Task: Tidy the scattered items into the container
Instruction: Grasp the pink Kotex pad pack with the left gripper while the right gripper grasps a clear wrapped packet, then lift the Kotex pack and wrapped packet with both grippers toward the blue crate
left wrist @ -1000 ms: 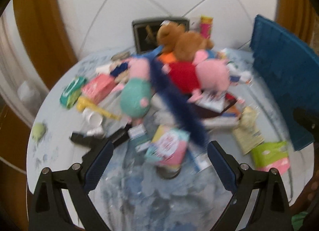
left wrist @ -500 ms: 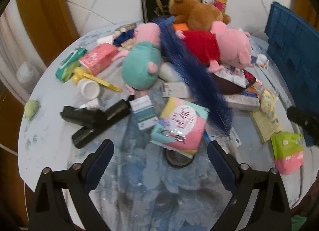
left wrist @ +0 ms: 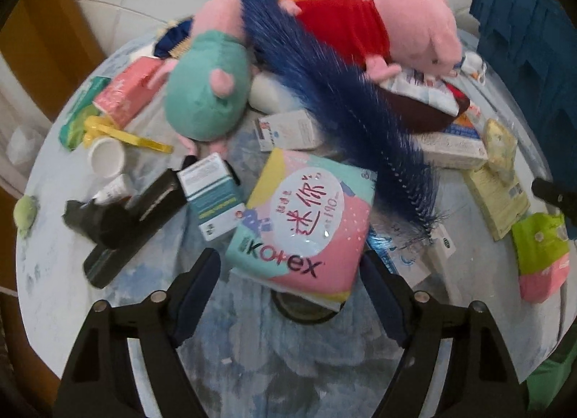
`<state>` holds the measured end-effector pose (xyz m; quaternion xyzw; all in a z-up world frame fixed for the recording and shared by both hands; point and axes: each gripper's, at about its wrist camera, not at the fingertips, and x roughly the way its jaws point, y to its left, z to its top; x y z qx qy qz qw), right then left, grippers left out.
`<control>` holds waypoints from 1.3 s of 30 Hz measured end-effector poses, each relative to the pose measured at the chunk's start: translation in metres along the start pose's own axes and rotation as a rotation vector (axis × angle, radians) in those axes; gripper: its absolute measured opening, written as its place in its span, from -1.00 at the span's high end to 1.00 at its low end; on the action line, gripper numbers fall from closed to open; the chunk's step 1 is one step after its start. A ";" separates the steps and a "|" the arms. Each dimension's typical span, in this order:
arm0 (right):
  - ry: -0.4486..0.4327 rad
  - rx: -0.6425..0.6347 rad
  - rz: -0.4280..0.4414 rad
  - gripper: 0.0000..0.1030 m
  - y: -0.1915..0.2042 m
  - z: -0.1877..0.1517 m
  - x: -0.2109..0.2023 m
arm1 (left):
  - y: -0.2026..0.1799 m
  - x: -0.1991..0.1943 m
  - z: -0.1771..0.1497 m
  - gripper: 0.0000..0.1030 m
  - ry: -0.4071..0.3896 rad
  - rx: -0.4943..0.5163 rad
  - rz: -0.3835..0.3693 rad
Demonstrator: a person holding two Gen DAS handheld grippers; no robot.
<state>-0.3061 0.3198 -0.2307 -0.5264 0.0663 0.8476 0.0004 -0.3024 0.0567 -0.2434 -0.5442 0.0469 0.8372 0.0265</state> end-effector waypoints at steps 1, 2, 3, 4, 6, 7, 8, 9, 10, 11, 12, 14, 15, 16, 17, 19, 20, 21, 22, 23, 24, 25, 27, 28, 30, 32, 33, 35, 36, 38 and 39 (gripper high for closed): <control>0.000 0.009 0.006 -0.36 0.000 0.002 0.002 | -0.001 0.004 0.001 -0.55 0.007 0.006 0.000; 0.000 0.016 0.011 -0.36 0.001 0.004 0.004 | -0.001 0.007 0.003 -0.55 0.013 0.009 -0.002; 0.003 0.019 0.014 -0.36 0.002 0.007 0.007 | -0.001 0.011 0.005 -0.55 0.020 0.012 -0.003; 0.005 0.019 0.009 -0.36 0.003 0.010 0.010 | -0.002 0.015 0.007 -0.55 0.026 0.015 -0.005; 0.007 0.019 0.008 -0.36 0.005 0.015 0.016 | -0.002 0.023 0.010 -0.57 0.041 0.020 -0.006; 0.007 0.018 0.011 -0.36 0.005 0.018 0.018 | -0.002 0.027 0.011 -0.57 0.048 0.020 -0.007; 0.005 0.021 0.007 -0.36 0.005 0.021 0.021 | -0.002 0.031 0.012 -0.57 0.054 0.019 -0.009; 0.003 0.030 0.000 -0.36 0.004 0.024 0.024 | -0.002 0.033 0.013 -0.57 0.054 0.018 -0.011; 0.004 0.043 -0.007 -0.36 0.001 0.027 0.028 | -0.001 0.035 0.014 -0.56 0.053 0.014 -0.016; 0.008 0.058 -0.012 -0.37 -0.002 0.030 0.032 | 0.000 0.036 0.015 -0.43 0.049 0.007 -0.019; 0.016 0.074 -0.012 -0.37 -0.006 0.033 0.038 | 0.001 0.036 0.017 -0.41 0.043 0.002 -0.018; 0.028 0.093 -0.023 -0.42 -0.012 0.037 0.048 | 0.002 0.036 0.020 -0.40 0.036 -0.006 -0.012; 0.032 0.101 -0.033 -0.48 -0.014 0.040 0.054 | 0.003 0.036 0.022 -0.39 0.035 -0.009 -0.011; 0.038 0.109 -0.039 -0.51 -0.016 0.041 0.059 | 0.003 0.037 0.024 -0.39 0.034 -0.013 -0.009; 0.045 0.115 -0.037 -0.58 -0.017 0.042 0.064 | 0.003 0.037 0.026 -0.39 0.032 -0.017 -0.006; 0.057 0.126 -0.035 -0.71 -0.020 0.044 0.074 | 0.002 0.038 0.030 -0.39 0.028 -0.021 -0.004; 0.061 0.129 -0.039 -0.71 -0.021 0.043 0.077 | 0.001 0.038 0.031 -0.38 0.026 -0.023 -0.003; 0.065 0.132 -0.044 -0.71 -0.022 0.043 0.081 | 0.001 0.038 0.033 -0.38 0.024 -0.025 -0.002; 0.068 0.134 -0.047 -0.70 -0.023 0.043 0.084 | 0.000 0.038 0.034 -0.38 0.023 -0.026 -0.001; 0.068 0.135 -0.051 -0.46 -0.025 0.041 0.086 | 0.000 0.038 0.035 -0.38 0.022 -0.028 0.000; 0.069 0.136 -0.054 -0.25 -0.026 0.040 0.087 | -0.001 0.038 0.036 -0.38 0.021 -0.029 0.001; 0.068 0.137 -0.056 -0.22 -0.028 0.040 0.088 | -0.001 0.038 0.037 -0.38 0.019 -0.031 0.003; 0.061 0.136 -0.052 -0.12 -0.030 0.039 0.085 | -0.003 0.037 0.038 -0.37 0.017 -0.033 0.007; 0.058 0.136 -0.050 -0.10 -0.031 0.039 0.083 | -0.004 0.036 0.037 -0.37 0.016 -0.034 0.009; 0.053 0.140 -0.045 -0.01 -0.033 0.037 0.079 | -0.005 0.033 0.036 -0.36 0.011 -0.034 0.010; 0.048 0.143 -0.040 -0.01 -0.035 0.034 0.074 | -0.006 0.027 0.035 -0.36 0.000 -0.036 0.010; 0.046 0.143 -0.038 0.00 -0.035 0.033 0.071 | -0.007 0.024 0.035 -0.36 -0.007 -0.037 0.011; 0.039 0.141 -0.028 0.01 -0.034 0.028 0.063 | -0.007 0.015 0.033 -0.36 -0.025 -0.040 0.013; 0.034 0.140 -0.023 0.01 -0.033 0.026 0.059 | -0.006 0.009 0.031 -0.36 -0.035 -0.043 0.014; 0.021 0.133 -0.015 0.01 -0.029 0.022 0.048 | -0.004 -0.002 0.027 -0.36 -0.057 -0.051 0.014; 0.013 0.128 -0.010 0.01 -0.027 0.019 0.043 | -0.002 -0.007 0.025 -0.36 -0.067 -0.055 0.014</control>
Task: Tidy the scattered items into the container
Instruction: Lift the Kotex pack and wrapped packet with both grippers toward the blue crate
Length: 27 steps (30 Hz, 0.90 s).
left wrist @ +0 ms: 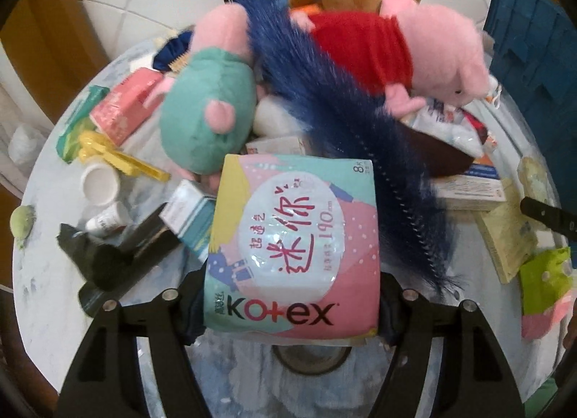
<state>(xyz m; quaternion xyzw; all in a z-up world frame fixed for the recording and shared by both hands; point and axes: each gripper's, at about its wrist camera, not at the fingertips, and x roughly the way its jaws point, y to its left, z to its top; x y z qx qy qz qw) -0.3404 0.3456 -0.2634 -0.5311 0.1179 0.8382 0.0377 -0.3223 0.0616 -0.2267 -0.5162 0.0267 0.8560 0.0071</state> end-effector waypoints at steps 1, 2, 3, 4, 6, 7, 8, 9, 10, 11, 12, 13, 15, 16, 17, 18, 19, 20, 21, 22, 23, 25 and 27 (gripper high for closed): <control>-0.009 -0.005 0.008 0.01 0.002 -0.003 -0.006 | 0.003 -0.004 -0.001 -0.36 -0.009 -0.003 0.000; -0.018 -0.010 0.017 0.01 0.005 -0.007 -0.011 | 0.004 -0.011 -0.004 -0.36 -0.021 -0.008 -0.001; -0.032 -0.018 0.027 0.01 0.010 -0.011 -0.019 | 0.006 -0.018 -0.006 -0.36 -0.032 -0.011 -0.002; -0.045 -0.028 0.038 0.01 0.014 -0.013 -0.027 | 0.009 -0.023 -0.006 -0.36 -0.044 -0.013 -0.003; -0.067 -0.046 0.059 0.01 0.023 -0.016 -0.042 | 0.015 -0.035 -0.008 -0.36 -0.066 -0.017 -0.005; -0.081 -0.056 0.073 0.01 0.029 -0.017 -0.051 | 0.018 -0.042 -0.008 -0.36 -0.080 -0.018 -0.007; -0.094 -0.066 0.084 0.01 0.035 -0.017 -0.058 | 0.023 -0.050 -0.007 -0.36 -0.096 -0.019 -0.011; -0.107 -0.076 0.096 0.01 0.040 -0.018 -0.065 | 0.024 -0.056 -0.006 -0.36 -0.109 -0.020 -0.013; -0.119 -0.088 0.107 0.01 0.045 -0.018 -0.072 | 0.025 -0.063 -0.005 -0.36 -0.124 -0.021 -0.015; -0.133 -0.100 0.119 0.01 0.051 -0.018 -0.080 | 0.025 -0.071 -0.003 -0.36 -0.140 -0.022 -0.019; -0.149 -0.114 0.131 0.01 0.058 -0.017 -0.089 | 0.025 -0.079 -0.001 -0.36 -0.157 -0.022 -0.024; -0.164 -0.127 0.138 0.01 0.063 -0.016 -0.098 | 0.026 -0.086 0.001 -0.36 -0.172 -0.022 -0.028; -0.196 -0.154 0.148 0.01 0.074 -0.015 -0.115 | 0.029 -0.097 0.005 -0.36 -0.196 -0.020 -0.039; -0.209 -0.166 0.148 0.01 0.079 -0.015 -0.124 | 0.028 -0.103 0.008 -0.36 -0.209 -0.017 -0.044; -0.223 -0.179 0.148 0.01 0.084 -0.014 -0.132 | 0.028 -0.110 0.009 -0.36 -0.220 -0.014 -0.048; -0.237 -0.190 0.146 0.01 0.088 -0.015 -0.142 | 0.028 -0.116 0.011 -0.36 -0.232 -0.011 -0.053; -0.251 -0.196 0.143 0.01 0.091 -0.015 -0.149 | 0.028 -0.122 0.013 -0.36 -0.243 -0.008 -0.057; -0.265 -0.202 0.140 0.01 0.093 -0.014 -0.157 | 0.028 -0.126 0.014 -0.36 -0.252 -0.006 -0.062; -0.279 -0.208 0.137 0.01 0.096 -0.014 -0.165 | 0.027 -0.131 0.016 -0.36 -0.262 -0.003 -0.068; -0.292 -0.214 0.135 0.01 0.098 -0.014 -0.173 | 0.026 -0.135 0.018 -0.36 -0.273 0.001 -0.076; -0.305 -0.219 0.132 0.01 0.099 -0.013 -0.179 | 0.024 -0.140 0.020 -0.36 -0.284 0.006 -0.083; -0.325 -0.223 0.126 0.01 0.101 -0.013 -0.188 | 0.020 -0.147 0.025 -0.36 -0.302 0.018 -0.103; -0.346 -0.221 0.116 0.01 0.103 -0.014 -0.200 | 0.014 -0.152 0.029 -0.36 -0.315 0.036 -0.118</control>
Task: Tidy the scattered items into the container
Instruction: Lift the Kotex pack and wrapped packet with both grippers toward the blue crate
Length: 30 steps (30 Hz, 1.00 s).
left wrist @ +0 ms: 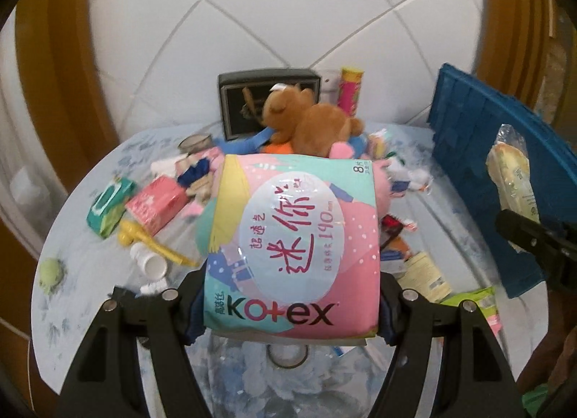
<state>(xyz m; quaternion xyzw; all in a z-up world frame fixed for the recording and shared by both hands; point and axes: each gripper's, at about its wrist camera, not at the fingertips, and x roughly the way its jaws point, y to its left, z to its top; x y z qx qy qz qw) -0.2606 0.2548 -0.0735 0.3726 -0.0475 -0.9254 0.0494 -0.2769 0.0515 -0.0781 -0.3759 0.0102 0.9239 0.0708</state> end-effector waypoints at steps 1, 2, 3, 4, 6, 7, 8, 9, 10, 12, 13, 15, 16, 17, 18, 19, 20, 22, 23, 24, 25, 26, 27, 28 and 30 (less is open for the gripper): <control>-0.008 0.002 -0.008 0.01 0.001 0.001 -0.004 | -0.003 -0.001 0.002 -0.36 -0.005 0.008 -0.010; -0.016 0.005 -0.016 0.01 0.000 0.002 -0.009 | -0.006 -0.002 0.005 -0.36 -0.009 0.015 -0.020; -0.024 0.010 -0.025 0.01 -0.001 0.004 -0.013 | -0.009 -0.002 0.007 -0.36 -0.013 0.024 -0.030; -0.033 0.014 -0.033 0.01 -0.002 0.005 -0.018 | -0.012 -0.002 0.009 -0.36 -0.016 0.034 -0.040; -0.048 0.026 -0.050 0.01 -0.007 0.006 -0.027 | -0.020 -0.003 0.014 -0.36 -0.020 0.051 -0.056; -0.057 0.034 -0.059 0.01 -0.011 0.007 -0.032 | -0.026 -0.003 0.017 -0.36 -0.025 0.059 -0.065; -0.067 0.042 -0.070 0.01 -0.016 0.008 -0.037 | -0.032 -0.003 0.020 -0.36 -0.029 0.067 -0.074; -0.077 0.049 -0.082 0.01 -0.022 0.010 -0.043 | -0.038 -0.003 0.023 -0.36 -0.033 0.075 -0.083; -0.087 0.056 -0.091 0.01 -0.029 0.012 -0.047 | -0.044 -0.003 0.025 -0.36 -0.038 0.083 -0.092; -0.108 0.072 -0.106 0.01 -0.042 0.016 -0.057 | -0.061 -0.003 0.030 -0.36 -0.047 0.103 -0.105; -0.119 0.080 -0.112 0.01 -0.050 0.017 -0.063 | -0.073 -0.003 0.034 -0.36 -0.053 0.113 -0.112; -0.140 0.094 -0.123 0.01 -0.068 0.021 -0.072 | -0.093 -0.004 0.040 -0.36 -0.062 0.127 -0.124; -0.150 0.100 -0.129 0.01 -0.079 0.023 -0.076 | -0.105 -0.004 0.043 -0.36 -0.069 0.134 -0.130; -0.158 0.104 -0.133 0.01 -0.090 0.025 -0.079 | -0.120 -0.005 0.047 -0.36 -0.082 0.140 -0.137; -0.167 0.108 -0.137 0.01 -0.101 0.027 -0.083 | -0.133 -0.007 0.051 -0.36 -0.093 0.144 -0.143; -0.177 0.109 -0.141 0.01 -0.113 0.029 -0.089 | -0.145 -0.008 0.054 -0.36 -0.102 0.144 -0.149; -0.187 0.108 -0.144 0.01 -0.125 0.032 -0.094 | -0.161 -0.009 0.058 -0.36 -0.114 0.145 -0.156; -0.209 0.100 -0.153 0.01 -0.152 0.037 -0.107 | -0.194 -0.012 0.066 -0.36 -0.135 0.143 -0.170; -0.222 0.094 -0.161 0.01 -0.166 0.041 -0.115 | -0.213 -0.014 0.069 -0.36 -0.144 0.144 -0.179; -0.235 0.089 -0.171 0.01 -0.181 0.043 -0.124 | -0.229 -0.016 0.072 -0.36 -0.149 0.147 -0.186; -0.246 0.087 -0.184 0.01 -0.196 0.046 -0.132 | -0.248 -0.018 0.075 -0.36 -0.151 0.151 -0.194; -0.253 0.085 -0.203 0.01 -0.212 0.048 -0.139 | -0.266 -0.020 0.078 -0.36 -0.153 0.154 -0.203; -0.260 0.083 -0.222 0.00 -0.228 0.050 -0.146 | -0.284 -0.023 0.080 -0.36 -0.156 0.157 -0.211; -0.264 0.082 -0.240 0.00 -0.244 0.052 -0.153 | -0.303 -0.025 0.083 -0.36 -0.158 0.161 -0.219; -0.263 0.081 -0.274 0.00 -0.276 0.052 -0.165 | -0.335 -0.028 0.086 -0.36 -0.154 0.173 -0.228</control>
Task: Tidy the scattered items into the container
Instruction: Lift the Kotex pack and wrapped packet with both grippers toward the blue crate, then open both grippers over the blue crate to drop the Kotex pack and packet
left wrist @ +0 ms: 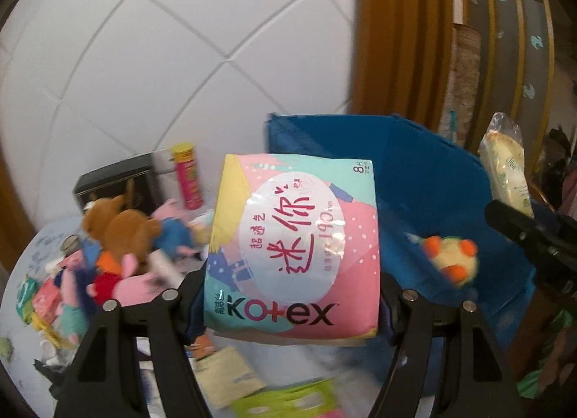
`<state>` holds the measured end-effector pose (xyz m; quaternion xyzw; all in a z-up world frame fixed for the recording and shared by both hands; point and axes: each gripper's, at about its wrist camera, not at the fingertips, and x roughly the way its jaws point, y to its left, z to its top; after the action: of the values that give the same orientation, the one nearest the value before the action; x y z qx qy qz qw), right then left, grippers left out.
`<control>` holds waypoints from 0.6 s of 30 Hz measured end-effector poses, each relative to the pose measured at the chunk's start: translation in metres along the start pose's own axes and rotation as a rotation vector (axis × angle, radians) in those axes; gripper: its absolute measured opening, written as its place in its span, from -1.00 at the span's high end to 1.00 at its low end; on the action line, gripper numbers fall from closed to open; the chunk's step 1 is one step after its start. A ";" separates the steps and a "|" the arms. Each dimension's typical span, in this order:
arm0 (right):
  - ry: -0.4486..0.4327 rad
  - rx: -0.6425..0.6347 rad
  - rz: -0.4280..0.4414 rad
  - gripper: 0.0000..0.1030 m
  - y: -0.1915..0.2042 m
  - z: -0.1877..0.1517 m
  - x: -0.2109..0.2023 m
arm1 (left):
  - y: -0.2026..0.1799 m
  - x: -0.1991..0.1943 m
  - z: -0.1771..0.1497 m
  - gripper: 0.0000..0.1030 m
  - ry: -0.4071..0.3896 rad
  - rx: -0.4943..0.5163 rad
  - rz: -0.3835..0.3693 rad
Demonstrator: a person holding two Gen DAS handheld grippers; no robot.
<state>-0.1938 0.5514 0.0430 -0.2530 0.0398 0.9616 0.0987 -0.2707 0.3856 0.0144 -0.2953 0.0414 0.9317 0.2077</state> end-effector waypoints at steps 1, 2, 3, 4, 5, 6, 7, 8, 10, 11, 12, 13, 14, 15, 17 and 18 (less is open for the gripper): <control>-0.001 0.000 -0.016 0.00 -0.015 0.001 -0.002 | -0.014 0.003 0.003 -0.36 0.005 0.007 -0.004; -0.001 0.003 -0.031 0.00 -0.031 0.003 -0.003 | -0.027 0.005 0.006 -0.36 0.010 0.015 -0.007; -0.001 0.010 -0.042 0.00 -0.046 0.004 -0.004 | -0.039 0.008 0.009 -0.36 0.015 0.024 -0.011; -0.002 0.015 -0.054 0.00 -0.059 0.005 -0.006 | -0.052 0.010 0.012 -0.36 0.021 0.032 -0.015; -0.002 0.021 -0.065 0.00 -0.071 0.007 -0.006 | -0.065 0.013 0.015 -0.36 0.026 0.040 -0.019; -0.001 0.028 -0.073 0.00 -0.083 0.008 -0.004 | -0.078 0.015 0.018 -0.36 0.031 0.049 -0.023; 0.001 0.033 -0.081 0.00 -0.095 0.009 -0.002 | -0.090 0.018 0.021 -0.36 0.037 0.058 -0.026; 0.003 0.036 -0.090 0.00 -0.104 0.010 0.001 | -0.100 0.021 0.024 -0.36 0.042 0.066 -0.026; 0.011 0.040 -0.102 0.00 -0.121 0.011 0.003 | -0.112 0.028 0.029 -0.36 0.049 0.076 -0.026; 0.016 0.042 -0.104 0.00 -0.128 0.011 0.006 | -0.117 0.031 0.029 -0.36 0.054 0.079 -0.028; 0.023 0.043 -0.107 0.00 -0.134 0.012 0.009 | -0.121 0.034 0.030 -0.36 0.058 0.082 -0.029; 0.029 0.044 -0.109 0.00 -0.138 0.012 0.011 | -0.124 0.038 0.030 -0.36 0.064 0.084 -0.029; 0.035 0.044 -0.110 0.00 -0.142 0.012 0.014 | -0.126 0.041 0.030 -0.36 0.068 0.085 -0.030; 0.039 0.046 -0.109 0.00 -0.145 0.012 0.017 | -0.129 0.045 0.031 -0.36 0.073 0.087 -0.030; 0.045 0.050 -0.105 0.00 -0.149 0.011 0.023 | -0.131 0.048 0.033 -0.36 0.077 0.091 -0.029; 0.048 0.053 -0.102 0.00 -0.151 0.011 0.025 | -0.132 0.049 0.035 -0.36 0.078 0.093 -0.029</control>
<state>-0.1883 0.7045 0.0359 -0.2749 0.0545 0.9476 0.1534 -0.2713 0.5302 0.0210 -0.3220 0.0885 0.9134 0.2327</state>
